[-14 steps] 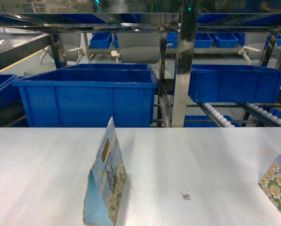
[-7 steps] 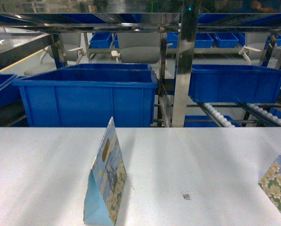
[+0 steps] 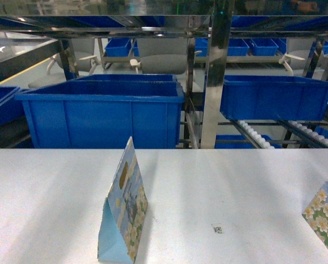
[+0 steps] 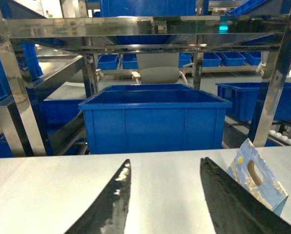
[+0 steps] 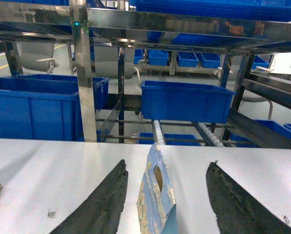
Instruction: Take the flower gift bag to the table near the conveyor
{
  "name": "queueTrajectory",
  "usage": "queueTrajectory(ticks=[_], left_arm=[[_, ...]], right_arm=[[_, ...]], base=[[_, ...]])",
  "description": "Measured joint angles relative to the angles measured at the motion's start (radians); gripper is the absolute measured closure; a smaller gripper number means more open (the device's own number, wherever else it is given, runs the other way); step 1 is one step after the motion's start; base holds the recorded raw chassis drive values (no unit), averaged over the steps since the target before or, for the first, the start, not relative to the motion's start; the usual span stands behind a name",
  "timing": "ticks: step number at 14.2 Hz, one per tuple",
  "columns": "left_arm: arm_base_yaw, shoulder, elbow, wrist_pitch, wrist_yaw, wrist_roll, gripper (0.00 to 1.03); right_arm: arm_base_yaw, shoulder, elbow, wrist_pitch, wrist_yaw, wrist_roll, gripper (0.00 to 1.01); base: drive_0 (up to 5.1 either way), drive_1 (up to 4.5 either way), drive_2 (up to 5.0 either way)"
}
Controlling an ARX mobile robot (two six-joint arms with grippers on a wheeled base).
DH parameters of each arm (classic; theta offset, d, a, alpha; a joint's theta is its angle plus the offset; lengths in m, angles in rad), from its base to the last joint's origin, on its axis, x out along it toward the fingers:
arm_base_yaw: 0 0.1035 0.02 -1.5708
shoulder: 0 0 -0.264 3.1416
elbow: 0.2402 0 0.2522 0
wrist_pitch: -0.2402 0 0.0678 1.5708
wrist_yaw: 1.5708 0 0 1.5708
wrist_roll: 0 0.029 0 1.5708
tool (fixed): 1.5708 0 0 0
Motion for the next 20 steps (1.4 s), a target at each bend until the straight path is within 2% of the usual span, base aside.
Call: queueTrajectory(ticks=[3, 4, 10, 12, 15, 17, 18, 20], left_arm=[[0.000, 0.000, 0.000, 0.000, 0.000, -0.007, 0.99], [0.000, 0.000, 0.000, 0.000, 0.000, -0.010, 1.01], [0.000, 0.000, 0.000, 0.000, 0.000, -0.012, 1.00], [0.000, 0.000, 0.000, 0.000, 0.000, -0.013, 0.83], [0.000, 0.000, 0.000, 0.000, 0.000, -0.013, 0.39], [0.000, 0.000, 0.000, 0.000, 0.000, -0.013, 0.18], [0.000, 0.000, 0.000, 0.000, 0.000, -0.012, 0.04], [0.000, 0.000, 0.000, 0.000, 0.000, -0.012, 0.05]], right_arm=[[0.000, 0.000, 0.000, -0.001, 0.000, 0.001, 0.92], [0.000, 0.000, 0.000, -0.001, 0.000, 0.001, 1.00], [0.000, 0.000, 0.000, -0.001, 0.000, 0.003, 0.99], [0.000, 0.000, 0.000, -0.001, 0.000, 0.003, 0.81], [0.000, 0.000, 0.000, -0.001, 0.000, 0.003, 0.37], [0.000, 0.000, 0.000, -0.001, 0.000, 0.003, 0.15], [0.000, 0.000, 0.000, -0.001, 0.000, 0.003, 0.01], [0.000, 0.000, 0.000, -0.001, 0.000, 0.003, 0.03]], base=[[0.0, 0.00, 0.0], [0.0, 0.00, 0.0], [0.0, 0.00, 0.0], [0.0, 0.00, 0.0], [0.0, 0.00, 0.0], [0.0, 0.00, 0.0], [0.0, 0.00, 0.0], [0.0, 0.00, 0.0]])
